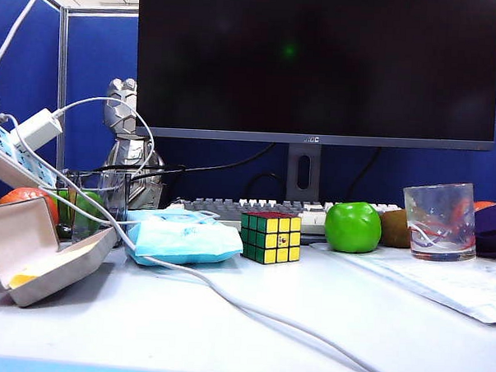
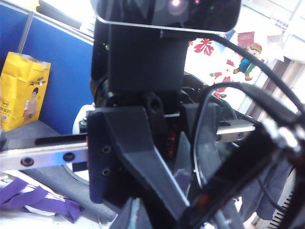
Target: Pick up the glasses, fold the temples of the glasses, place the glasses into the glasses case, and finally close the glasses case.
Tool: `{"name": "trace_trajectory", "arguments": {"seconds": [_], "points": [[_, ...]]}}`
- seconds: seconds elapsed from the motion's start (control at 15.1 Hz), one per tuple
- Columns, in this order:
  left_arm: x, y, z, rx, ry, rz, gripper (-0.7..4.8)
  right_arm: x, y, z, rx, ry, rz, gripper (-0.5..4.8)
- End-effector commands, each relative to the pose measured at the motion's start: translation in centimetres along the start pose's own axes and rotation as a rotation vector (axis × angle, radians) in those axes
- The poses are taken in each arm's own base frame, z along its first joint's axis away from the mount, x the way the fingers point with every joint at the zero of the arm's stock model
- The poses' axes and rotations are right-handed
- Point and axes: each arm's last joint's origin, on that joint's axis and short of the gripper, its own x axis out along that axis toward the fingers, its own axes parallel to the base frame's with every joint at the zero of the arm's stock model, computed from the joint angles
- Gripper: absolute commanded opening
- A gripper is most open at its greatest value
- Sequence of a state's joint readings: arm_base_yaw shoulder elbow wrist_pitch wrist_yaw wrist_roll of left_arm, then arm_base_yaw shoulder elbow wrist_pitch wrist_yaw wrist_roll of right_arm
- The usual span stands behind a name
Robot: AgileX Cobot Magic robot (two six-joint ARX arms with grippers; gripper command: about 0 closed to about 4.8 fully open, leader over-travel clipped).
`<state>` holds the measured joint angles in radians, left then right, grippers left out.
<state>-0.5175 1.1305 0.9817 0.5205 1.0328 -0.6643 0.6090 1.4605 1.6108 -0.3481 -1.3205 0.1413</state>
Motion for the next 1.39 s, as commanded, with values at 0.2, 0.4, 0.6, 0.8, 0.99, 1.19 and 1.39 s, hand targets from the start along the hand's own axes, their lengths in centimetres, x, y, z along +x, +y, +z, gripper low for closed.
{"name": "trace_trajectory", "arguments": {"seconds": [0.2, 0.4, 0.6, 0.8, 0.99, 1.19, 1.39], "points": [[-0.1, 0.1, 0.9, 0.075, -0.193, 0.218, -0.04, -0.6, 2.1, 1.1, -0.068, -0.023, 0.002, -0.05], [-0.4, 1.6, -0.2, -0.057, -0.21, 0.461, -0.04, -1.2, 4.9, 2.3, -0.172, -0.057, 0.009, -0.05], [-0.3, 2.2, -1.3, -0.136, -0.098, 0.429, -0.04, -1.4, 6.1, 3.5, -0.292, -0.1, 0.018, -0.05], [0.0, 1.5, -1.1, -0.128, -0.033, 0.253, -0.04, -1.2, 5.6, 3.6, -0.3, -0.11, 0.001, -0.05], [0.2, 1.1, -0.9, -0.094, -0.039, 0.201, -0.04, -0.7, 4.7, 3.3, -0.276, -0.101, 0.014, -0.05], [0.6, 0.3, -0.1, -0.014, -0.09, 0.137, -0.04, -0.2, 4.1, 3.1, -0.235, -0.095, 0.018, -0.05], [0.7, -0.4, 0.5, 0.049, -0.127, 0.077, -0.04, -0.2, 3.8, 2.9, -0.206, -0.094, 0.0, -0.05]]}}
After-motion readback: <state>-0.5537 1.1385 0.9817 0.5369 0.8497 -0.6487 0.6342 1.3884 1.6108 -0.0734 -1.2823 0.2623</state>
